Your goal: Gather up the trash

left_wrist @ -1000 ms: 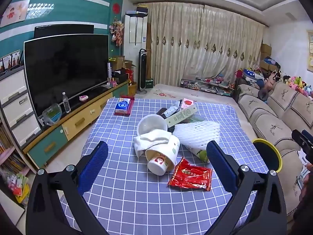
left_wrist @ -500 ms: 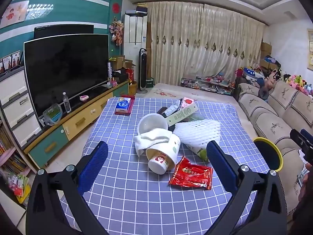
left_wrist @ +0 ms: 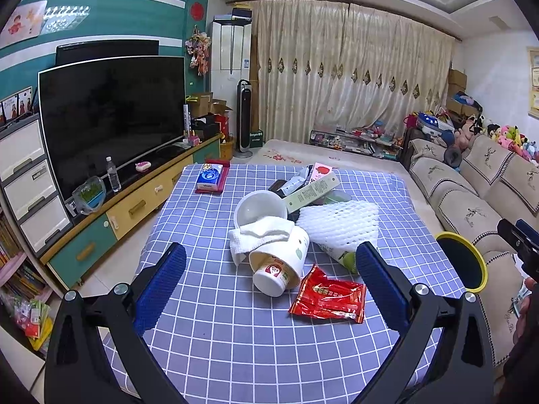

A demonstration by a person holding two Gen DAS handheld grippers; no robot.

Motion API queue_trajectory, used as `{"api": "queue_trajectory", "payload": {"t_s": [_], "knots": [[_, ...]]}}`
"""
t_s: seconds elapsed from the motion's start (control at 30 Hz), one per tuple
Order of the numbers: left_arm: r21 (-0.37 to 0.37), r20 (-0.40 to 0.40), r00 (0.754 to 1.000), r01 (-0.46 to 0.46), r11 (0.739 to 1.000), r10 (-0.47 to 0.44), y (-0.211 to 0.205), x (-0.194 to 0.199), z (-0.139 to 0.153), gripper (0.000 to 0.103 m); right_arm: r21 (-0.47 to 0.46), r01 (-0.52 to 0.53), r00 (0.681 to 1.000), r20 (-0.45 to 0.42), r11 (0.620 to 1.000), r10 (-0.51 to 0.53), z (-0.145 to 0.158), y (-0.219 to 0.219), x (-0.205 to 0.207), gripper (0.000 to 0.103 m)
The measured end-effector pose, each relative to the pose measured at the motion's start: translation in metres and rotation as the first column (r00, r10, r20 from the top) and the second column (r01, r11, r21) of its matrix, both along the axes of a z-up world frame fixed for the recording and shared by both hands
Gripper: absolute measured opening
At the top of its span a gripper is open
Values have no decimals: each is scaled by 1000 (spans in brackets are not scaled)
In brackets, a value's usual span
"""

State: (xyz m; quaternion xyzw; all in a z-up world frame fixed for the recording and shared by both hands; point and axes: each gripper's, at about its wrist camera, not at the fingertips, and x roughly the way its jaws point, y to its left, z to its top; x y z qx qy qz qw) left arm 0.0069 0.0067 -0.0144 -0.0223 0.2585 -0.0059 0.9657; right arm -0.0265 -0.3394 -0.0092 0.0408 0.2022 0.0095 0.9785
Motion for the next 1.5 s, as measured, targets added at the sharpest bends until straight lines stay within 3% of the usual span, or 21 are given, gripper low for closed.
{"api": "queue_trajectory", "payload": {"t_s": [1.5], "knots": [[14,-32,999,12,1000,-12,-5,7,-10,99,9,-1,1000,-23,1000,2,-8,3,10,97]]}}
